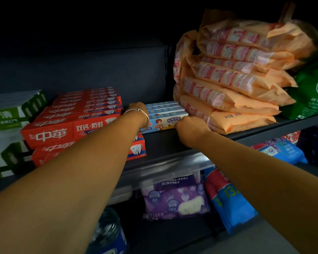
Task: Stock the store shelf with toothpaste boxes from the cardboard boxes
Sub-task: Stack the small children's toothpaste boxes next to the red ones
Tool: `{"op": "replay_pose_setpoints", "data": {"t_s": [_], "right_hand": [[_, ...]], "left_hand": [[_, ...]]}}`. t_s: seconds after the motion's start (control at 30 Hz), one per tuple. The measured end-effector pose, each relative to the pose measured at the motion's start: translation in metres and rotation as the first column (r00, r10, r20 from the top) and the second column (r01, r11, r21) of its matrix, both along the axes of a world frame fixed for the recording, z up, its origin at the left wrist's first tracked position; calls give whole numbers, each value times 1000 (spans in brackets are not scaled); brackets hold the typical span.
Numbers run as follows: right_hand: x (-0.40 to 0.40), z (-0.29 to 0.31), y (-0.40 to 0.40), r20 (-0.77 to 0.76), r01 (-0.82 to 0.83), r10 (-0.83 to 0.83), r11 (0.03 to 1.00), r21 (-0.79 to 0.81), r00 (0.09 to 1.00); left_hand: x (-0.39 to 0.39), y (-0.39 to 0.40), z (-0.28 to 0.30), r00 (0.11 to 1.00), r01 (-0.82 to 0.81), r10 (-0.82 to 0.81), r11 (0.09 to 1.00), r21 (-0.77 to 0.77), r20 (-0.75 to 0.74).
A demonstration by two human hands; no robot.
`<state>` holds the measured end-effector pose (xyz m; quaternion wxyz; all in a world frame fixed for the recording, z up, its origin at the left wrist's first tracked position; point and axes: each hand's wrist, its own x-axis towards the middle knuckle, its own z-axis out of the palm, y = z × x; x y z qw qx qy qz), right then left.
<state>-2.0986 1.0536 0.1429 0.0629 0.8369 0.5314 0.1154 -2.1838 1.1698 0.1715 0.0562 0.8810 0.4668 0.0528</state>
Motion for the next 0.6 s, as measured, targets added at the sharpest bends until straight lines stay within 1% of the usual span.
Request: {"op": "replay_pose_setpoints", "data": {"t_s": [0.23, 0.43, 0.6], "right_hand": [[3, -4, 5, -32, 21, -20, 1000, 21, 999], [3, -2, 5, -31, 36, -36, 999, -3, 999], [1, 2, 0, -43, 42, -42, 999, -13, 998]], "left_hand": [[0, 2, 1, 1000, -14, 14, 1000, -3, -9], [0, 4, 0, 1000, -5, 5, 1000, 20, -19], [-2, 0, 4, 1000, 11, -10, 1000, 9, -25]]}}
